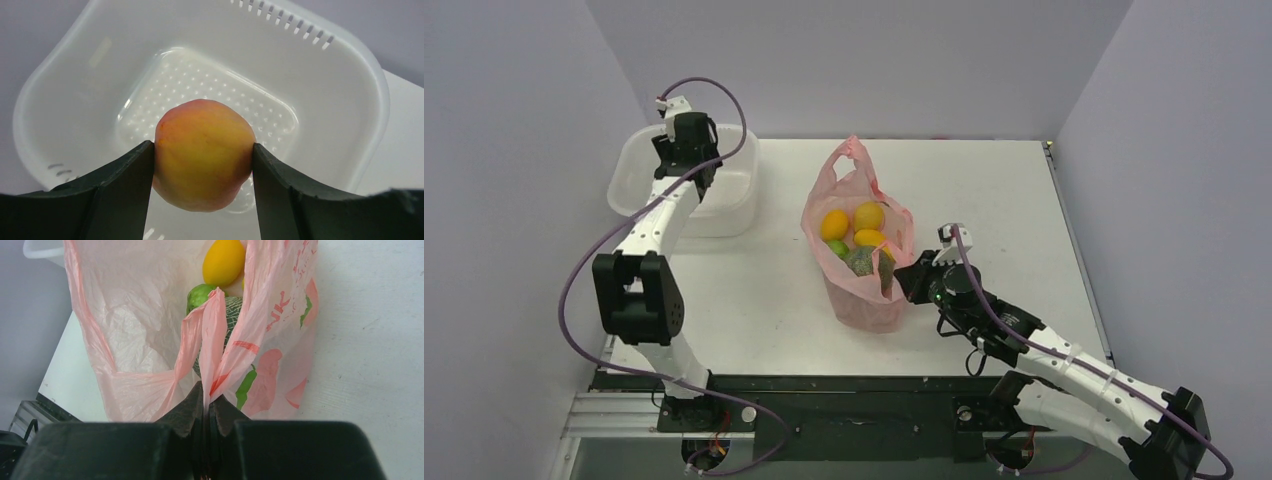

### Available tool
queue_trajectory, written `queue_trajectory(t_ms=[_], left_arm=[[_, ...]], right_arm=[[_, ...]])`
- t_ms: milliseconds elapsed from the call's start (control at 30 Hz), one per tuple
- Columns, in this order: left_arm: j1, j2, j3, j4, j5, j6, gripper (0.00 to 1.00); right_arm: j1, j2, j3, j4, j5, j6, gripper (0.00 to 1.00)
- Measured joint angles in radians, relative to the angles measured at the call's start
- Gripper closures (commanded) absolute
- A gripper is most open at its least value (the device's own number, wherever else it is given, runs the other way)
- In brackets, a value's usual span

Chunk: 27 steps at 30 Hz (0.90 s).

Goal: Take the fake fruits out of the plastic bag
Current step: Place the fake fruit in the bin.

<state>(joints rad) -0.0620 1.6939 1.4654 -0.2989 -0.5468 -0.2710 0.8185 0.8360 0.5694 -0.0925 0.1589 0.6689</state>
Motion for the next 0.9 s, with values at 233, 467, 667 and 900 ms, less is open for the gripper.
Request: queue_trajectory(t_ms=[233,467,667,900], left_arm=[[0.058,0.272,0.255,-0.071,0.076,-0.011,1.00],[0.103,0.472,0.403,-0.133,0.172,-0.014,1.00],[0.118,0.539,0.406,-0.169,0.230,-0.027,0.90],[0.124,0.546,0.388,-0.166,0.272,-0.037,0.51]], right_arm=[[-0.002,0.037,0.042,-0.018,-0.037,-0.006,1.00],[-0.012,0.077,0.087,-0.033,-0.078,-0.011,1.00],[-0.021,0.117,0.114,-0.043,-0.124,-0.018,1.00],[-0.032,0.117,0.115,-0.044,-0.169,-0.031,1.00]])
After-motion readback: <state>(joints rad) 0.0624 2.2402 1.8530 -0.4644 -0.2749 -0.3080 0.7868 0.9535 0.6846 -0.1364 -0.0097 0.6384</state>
